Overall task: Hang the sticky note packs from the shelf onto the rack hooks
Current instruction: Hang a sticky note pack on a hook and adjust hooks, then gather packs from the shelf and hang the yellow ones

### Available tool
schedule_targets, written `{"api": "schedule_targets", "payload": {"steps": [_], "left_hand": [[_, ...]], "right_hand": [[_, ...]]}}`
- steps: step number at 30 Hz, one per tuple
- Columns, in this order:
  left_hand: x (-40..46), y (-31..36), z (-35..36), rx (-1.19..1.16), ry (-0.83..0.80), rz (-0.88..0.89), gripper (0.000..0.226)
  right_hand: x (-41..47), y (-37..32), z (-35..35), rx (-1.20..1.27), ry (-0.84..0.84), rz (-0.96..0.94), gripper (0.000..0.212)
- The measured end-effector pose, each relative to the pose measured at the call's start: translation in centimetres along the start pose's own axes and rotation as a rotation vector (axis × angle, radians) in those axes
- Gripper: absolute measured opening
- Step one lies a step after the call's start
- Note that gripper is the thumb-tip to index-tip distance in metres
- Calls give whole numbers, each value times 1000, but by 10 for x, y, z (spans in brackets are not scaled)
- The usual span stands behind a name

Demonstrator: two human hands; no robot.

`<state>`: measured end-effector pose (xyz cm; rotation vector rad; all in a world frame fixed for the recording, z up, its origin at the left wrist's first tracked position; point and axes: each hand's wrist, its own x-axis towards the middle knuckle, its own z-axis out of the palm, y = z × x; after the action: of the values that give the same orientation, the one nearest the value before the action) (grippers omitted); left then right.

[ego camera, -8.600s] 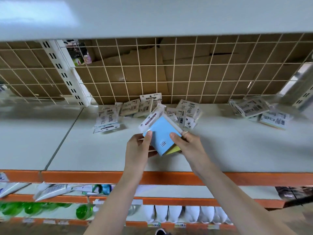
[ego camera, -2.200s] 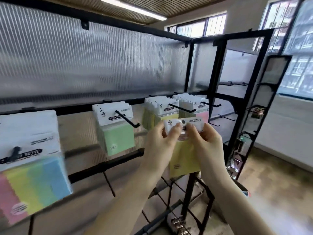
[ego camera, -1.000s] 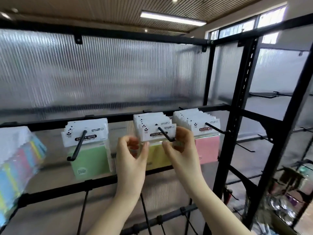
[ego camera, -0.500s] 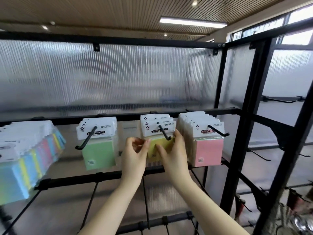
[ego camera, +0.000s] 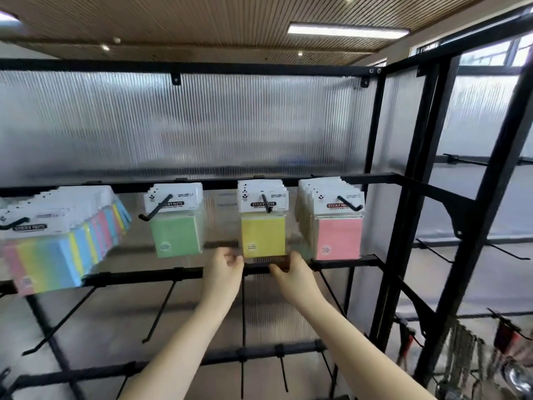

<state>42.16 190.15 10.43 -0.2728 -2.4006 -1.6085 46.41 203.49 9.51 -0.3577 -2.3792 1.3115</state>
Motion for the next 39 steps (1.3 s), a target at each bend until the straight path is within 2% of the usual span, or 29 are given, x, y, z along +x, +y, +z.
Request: {"api": "schedule_targets", "payload": {"steps": [3,5,13,20,28,33,39], "left_hand": [[-23,-12,-7,110,-78,-48,26],[-38,-20,-12,166,-96,-30,23],[-78,-65,-64,354,-68,-63,18],[-78,-97,-125,413,-18,-116,12],[-68,-132,-217,478,45,-136,13],[-68,-161,-289,437,73,-168,16],[-83,-198,-380,440,142,-259,13]], "right_hand": [[-16,9,3,-129,-169,31,28],[-27,9,9,-161,-219,15,28],[-58,-19,46,-210,-300,-127,26],[-79,-50,94,-257,-351,-235,25],[-100,-106,171,-231,-427,-319,22],[-118,-146,228,-234,-466,-367,24],[-148,-193,300,-229,-510,-464,25]]}}
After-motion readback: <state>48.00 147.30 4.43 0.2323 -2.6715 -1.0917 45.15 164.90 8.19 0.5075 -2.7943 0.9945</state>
